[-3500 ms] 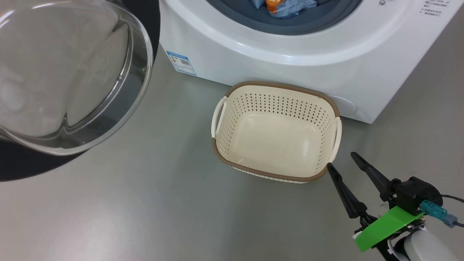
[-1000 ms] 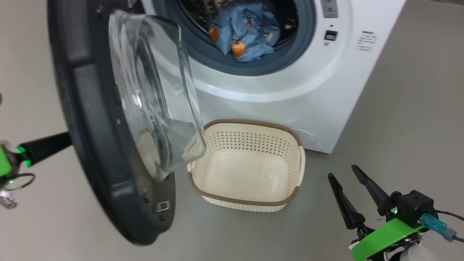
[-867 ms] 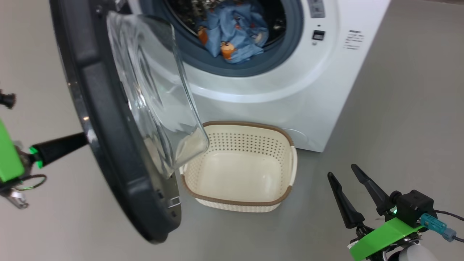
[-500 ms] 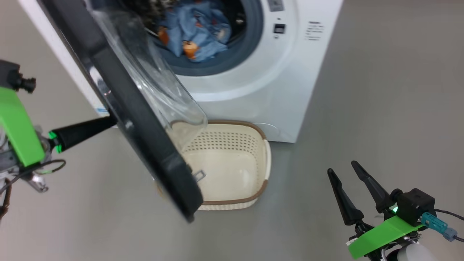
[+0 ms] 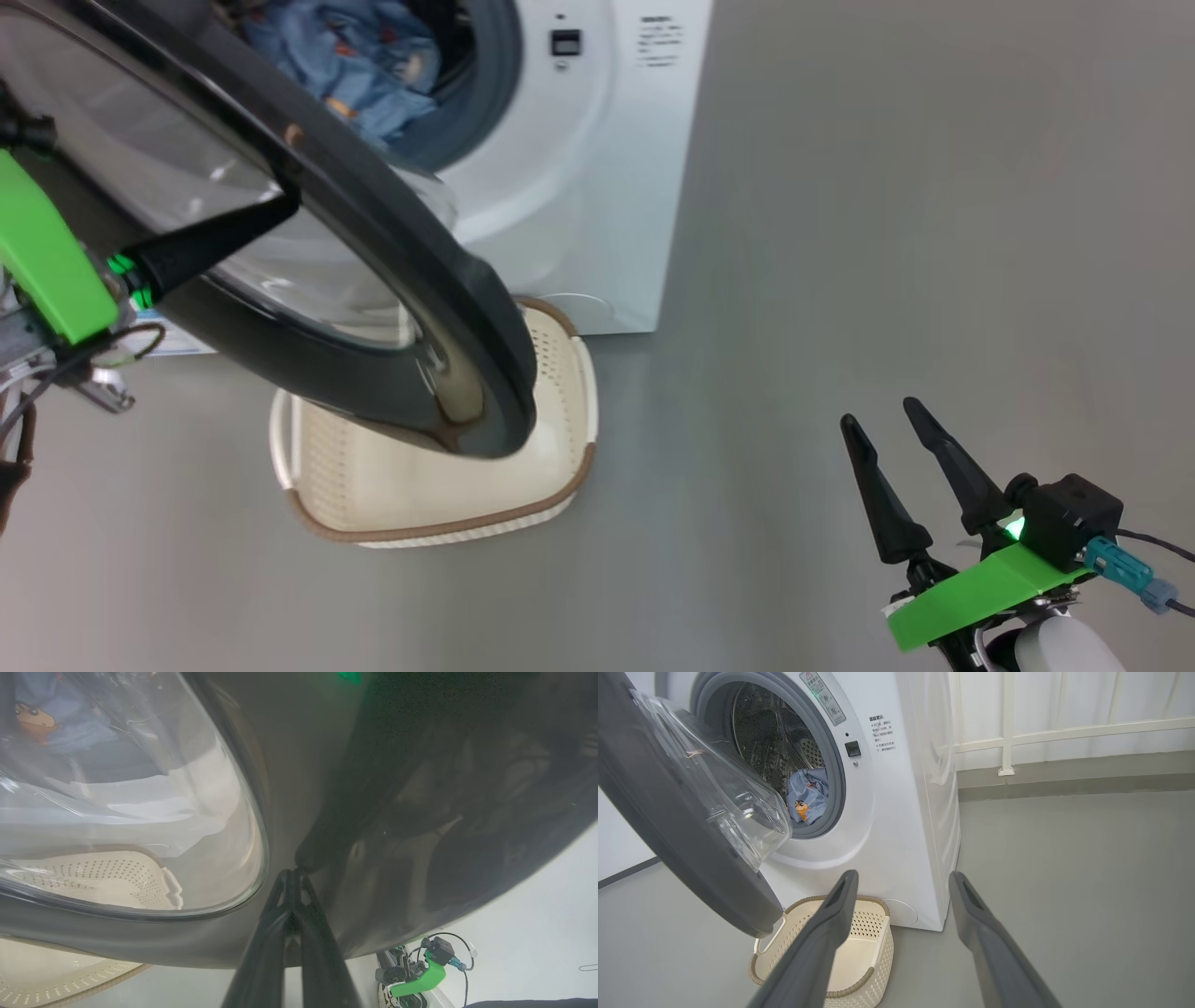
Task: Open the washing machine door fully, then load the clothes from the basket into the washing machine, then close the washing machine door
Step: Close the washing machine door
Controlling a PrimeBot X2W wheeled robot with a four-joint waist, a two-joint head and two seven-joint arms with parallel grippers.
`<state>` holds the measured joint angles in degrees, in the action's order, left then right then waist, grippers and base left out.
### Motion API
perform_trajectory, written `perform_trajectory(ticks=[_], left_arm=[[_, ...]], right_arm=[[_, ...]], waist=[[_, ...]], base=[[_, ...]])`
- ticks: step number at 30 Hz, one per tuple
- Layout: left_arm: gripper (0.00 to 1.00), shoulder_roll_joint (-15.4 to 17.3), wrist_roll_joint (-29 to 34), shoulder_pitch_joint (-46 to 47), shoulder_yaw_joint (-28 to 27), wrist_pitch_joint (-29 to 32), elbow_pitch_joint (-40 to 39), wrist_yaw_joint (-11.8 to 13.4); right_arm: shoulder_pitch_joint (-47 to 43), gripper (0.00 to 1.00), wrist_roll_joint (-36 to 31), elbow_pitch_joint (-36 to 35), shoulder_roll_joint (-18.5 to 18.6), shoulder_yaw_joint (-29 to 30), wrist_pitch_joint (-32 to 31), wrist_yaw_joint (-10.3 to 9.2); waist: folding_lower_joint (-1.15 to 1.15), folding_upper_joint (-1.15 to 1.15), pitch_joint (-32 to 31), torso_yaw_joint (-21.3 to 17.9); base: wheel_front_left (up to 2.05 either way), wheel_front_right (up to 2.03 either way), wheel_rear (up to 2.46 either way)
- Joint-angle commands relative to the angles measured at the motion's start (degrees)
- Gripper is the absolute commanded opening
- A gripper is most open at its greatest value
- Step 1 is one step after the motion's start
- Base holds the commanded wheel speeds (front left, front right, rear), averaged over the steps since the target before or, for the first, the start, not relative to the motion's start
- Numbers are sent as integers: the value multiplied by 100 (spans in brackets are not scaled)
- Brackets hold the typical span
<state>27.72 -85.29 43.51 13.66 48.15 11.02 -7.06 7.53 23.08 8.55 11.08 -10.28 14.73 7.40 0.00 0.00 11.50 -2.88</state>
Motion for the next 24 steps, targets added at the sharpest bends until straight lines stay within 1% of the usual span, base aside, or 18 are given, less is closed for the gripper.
perform_trajectory(ticks=[1,6,10,18,24], left_arm=[[0,215,87,324,-221,-77,-101,-43],[0,232,101,375,-180,-241,43,-43],[0,287,48,271,-173,-345,57,-43],[0,449,-37,-461,-236,-749,-112,-43],[0,509,-122,-1263,-316,-1141,-247,-43]], right_arm=[[157,100,-82,-155,18,-92,27,9],[165,100,-89,-154,-14,-65,27,9],[143,100,-99,-147,-20,-15,27,9],[77,100,-104,-102,37,-53,27,9],[-64,100,-90,-46,105,-94,27,9]], waist=[[0,0,143,-244],[0,0,153,-338],[0,0,101,-295],[0,0,-148,-44],[0,0,-396,112]], base=[[0,0,0],[0,0,0],[0,0,0],[0,0,0],[0,0,0]])
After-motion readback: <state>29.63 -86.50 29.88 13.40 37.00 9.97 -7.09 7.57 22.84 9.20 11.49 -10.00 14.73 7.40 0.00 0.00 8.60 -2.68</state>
